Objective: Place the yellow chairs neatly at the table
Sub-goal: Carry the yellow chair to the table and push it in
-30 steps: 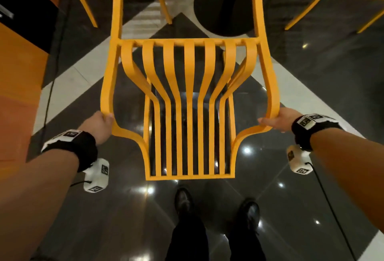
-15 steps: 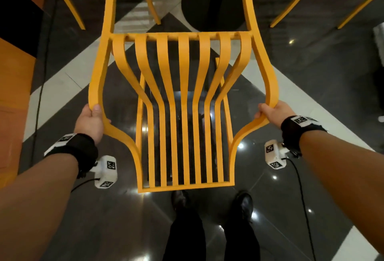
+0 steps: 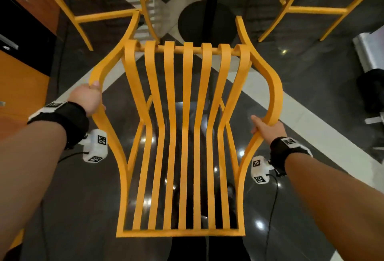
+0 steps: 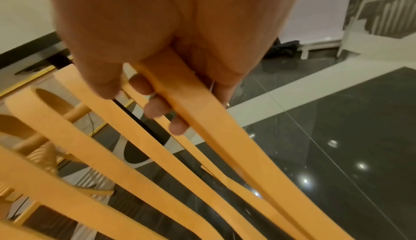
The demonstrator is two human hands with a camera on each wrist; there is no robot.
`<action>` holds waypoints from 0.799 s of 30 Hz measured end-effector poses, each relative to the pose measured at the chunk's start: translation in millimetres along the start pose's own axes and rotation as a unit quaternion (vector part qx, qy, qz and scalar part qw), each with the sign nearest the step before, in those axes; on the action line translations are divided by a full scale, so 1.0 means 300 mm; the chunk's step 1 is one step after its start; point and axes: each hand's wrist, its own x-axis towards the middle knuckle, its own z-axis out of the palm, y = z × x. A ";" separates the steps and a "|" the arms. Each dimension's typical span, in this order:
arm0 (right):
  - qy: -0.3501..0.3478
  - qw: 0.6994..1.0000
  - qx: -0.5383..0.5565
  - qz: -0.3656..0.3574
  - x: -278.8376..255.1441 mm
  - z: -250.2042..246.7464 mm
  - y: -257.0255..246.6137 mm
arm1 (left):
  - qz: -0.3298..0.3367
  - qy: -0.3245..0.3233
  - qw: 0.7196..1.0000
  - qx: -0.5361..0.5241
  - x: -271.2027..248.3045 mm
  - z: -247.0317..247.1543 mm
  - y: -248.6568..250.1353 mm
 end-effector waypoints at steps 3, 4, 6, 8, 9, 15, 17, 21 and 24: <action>0.040 0.998 0.043 0.026 -0.007 0.057 0.019 | -0.023 0.008 1.000 0.000 -0.031 -0.005 -0.028; 0.050 0.997 0.050 0.028 -0.012 0.059 0.014 | -0.021 0.011 1.000 0.003 -0.043 -0.009 -0.025; 0.043 0.997 0.053 0.030 -0.006 0.052 0.006 | -0.008 0.024 0.999 0.022 -0.066 -0.021 -0.024; 0.032 0.998 0.043 0.026 0.005 0.026 -0.037 | 0.010 0.031 0.999 0.014 -0.085 -0.031 -0.035; 0.025 0.999 0.034 0.025 0.008 0.006 -0.067 | 0.013 0.035 0.999 -0.004 -0.096 -0.029 -0.044; -0.019 0.999 0.015 0.035 0.038 -0.130 -0.305 | -0.004 -0.099 0.994 0.046 -0.335 0.159 -0.174; -0.016 0.999 0.024 0.044 0.042 -0.162 -0.362 | -0.016 -0.204 0.975 0.088 -0.450 0.285 -0.228; -0.012 0.997 0.049 0.057 0.055 -0.196 -0.407 | -0.037 -0.378 0.889 0.254 -0.579 0.511 -0.367; 0.001 0.996 0.057 0.068 0.086 -0.206 -0.394 | -0.062 -0.375 0.877 0.296 -0.618 0.598 -0.455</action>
